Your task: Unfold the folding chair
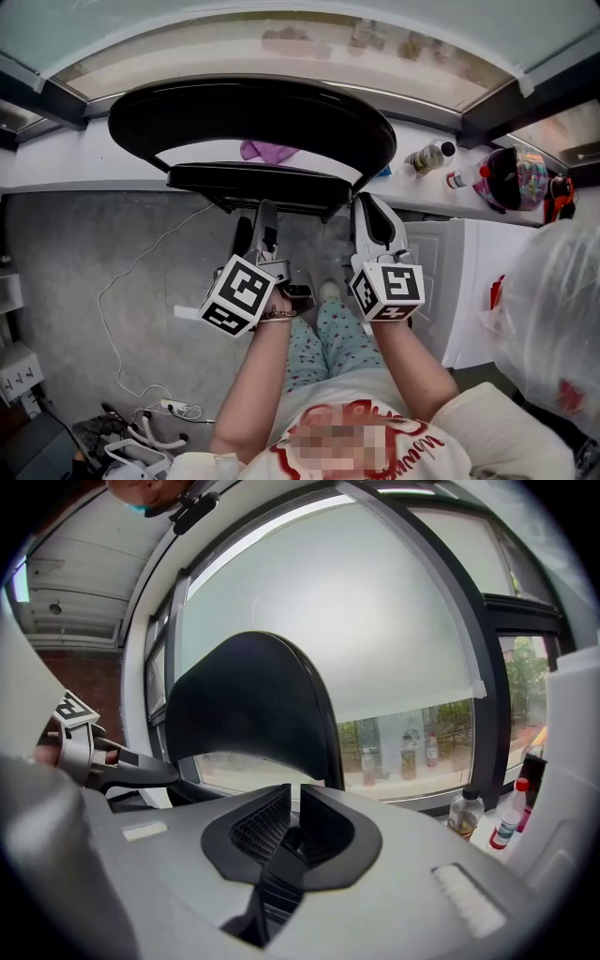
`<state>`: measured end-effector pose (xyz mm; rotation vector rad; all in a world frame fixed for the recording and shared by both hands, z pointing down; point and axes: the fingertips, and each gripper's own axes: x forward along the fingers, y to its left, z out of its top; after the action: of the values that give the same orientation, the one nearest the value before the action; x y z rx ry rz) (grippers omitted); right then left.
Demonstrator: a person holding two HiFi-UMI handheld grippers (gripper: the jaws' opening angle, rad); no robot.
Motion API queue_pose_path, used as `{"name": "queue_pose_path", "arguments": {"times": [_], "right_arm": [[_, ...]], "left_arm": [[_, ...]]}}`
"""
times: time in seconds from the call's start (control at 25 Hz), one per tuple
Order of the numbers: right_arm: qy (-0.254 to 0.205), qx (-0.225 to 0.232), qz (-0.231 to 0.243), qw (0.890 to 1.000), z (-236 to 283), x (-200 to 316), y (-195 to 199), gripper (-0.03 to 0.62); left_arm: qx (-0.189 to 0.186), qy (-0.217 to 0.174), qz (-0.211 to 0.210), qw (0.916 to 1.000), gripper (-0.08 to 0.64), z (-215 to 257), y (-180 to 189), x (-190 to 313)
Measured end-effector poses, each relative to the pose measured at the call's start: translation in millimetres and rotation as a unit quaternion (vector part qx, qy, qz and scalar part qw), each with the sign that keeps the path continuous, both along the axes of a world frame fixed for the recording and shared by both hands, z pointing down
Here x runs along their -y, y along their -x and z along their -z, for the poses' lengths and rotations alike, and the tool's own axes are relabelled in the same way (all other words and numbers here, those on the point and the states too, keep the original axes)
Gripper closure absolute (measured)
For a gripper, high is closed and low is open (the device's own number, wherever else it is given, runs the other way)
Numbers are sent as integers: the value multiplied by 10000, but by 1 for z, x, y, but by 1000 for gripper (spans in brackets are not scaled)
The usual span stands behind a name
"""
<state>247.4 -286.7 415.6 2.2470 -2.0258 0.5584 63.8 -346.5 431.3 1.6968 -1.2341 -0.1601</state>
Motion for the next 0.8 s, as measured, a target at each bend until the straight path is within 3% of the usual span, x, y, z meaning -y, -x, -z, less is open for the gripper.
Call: {"name": "queue_pose_path", "arguments": {"times": [0.32,0.56,0.8], "right_arm": [[224,31,-306,9993,-23,8,-19,468],[210,140,-289,9993,-37,18,-24,408],[306,102,-310,9990,-47,24,-27,400]], "left_arm": [[-210,451,117,9987,248,-25,-11,26],[34,476,390,9981,236,-28,-18,54],[133,703,577,9958,227,-42,-28,71]]}}
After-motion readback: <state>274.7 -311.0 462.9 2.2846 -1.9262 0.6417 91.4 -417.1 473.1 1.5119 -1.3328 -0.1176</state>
